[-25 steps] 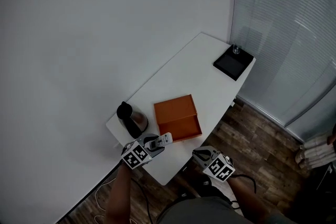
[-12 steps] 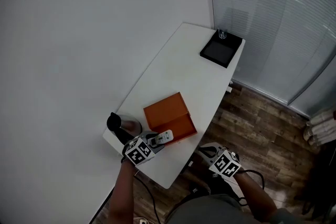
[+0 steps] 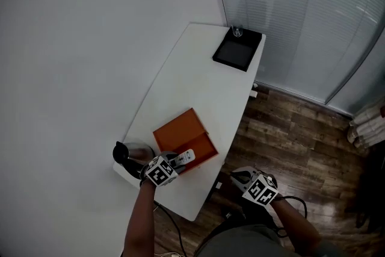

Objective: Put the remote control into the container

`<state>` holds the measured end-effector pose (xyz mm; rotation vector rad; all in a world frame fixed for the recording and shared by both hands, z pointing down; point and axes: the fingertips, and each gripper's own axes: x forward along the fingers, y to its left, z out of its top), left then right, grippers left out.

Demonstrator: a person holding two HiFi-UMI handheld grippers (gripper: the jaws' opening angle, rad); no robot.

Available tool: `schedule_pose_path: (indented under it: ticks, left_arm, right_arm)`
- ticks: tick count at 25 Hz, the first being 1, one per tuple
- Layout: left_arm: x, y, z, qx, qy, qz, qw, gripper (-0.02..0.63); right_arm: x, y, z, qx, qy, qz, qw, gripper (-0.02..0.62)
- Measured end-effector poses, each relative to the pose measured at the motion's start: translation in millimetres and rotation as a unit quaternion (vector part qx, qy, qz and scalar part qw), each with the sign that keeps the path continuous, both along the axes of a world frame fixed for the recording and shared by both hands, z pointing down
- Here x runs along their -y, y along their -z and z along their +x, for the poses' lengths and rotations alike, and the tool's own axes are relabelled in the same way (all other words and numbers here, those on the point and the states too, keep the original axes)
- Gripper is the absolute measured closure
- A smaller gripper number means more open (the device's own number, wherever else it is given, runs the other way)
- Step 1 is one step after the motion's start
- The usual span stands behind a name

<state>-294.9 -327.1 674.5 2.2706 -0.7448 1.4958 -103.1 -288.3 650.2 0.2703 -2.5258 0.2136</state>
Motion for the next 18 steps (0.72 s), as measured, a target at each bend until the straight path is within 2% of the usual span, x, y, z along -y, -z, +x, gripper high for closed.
schedule_pose_path:
  ticks: [6, 18]
  left_arm:
    - [7.5, -33.4, 7.1, 0.018, -0.001, -0.01, 0.9998, 0.383]
    - [20.9, -69.0, 1.3, 0.028, -0.004, -0.029, 0.9992, 0.383]
  right_arm:
    - [1.9, -16.5, 12.2, -0.008, -0.021, -0.006, 1.0, 0.578]
    - [-8.8, -47.7, 32.9, -0.02, -0.051, -0.031, 0.998, 0.578]
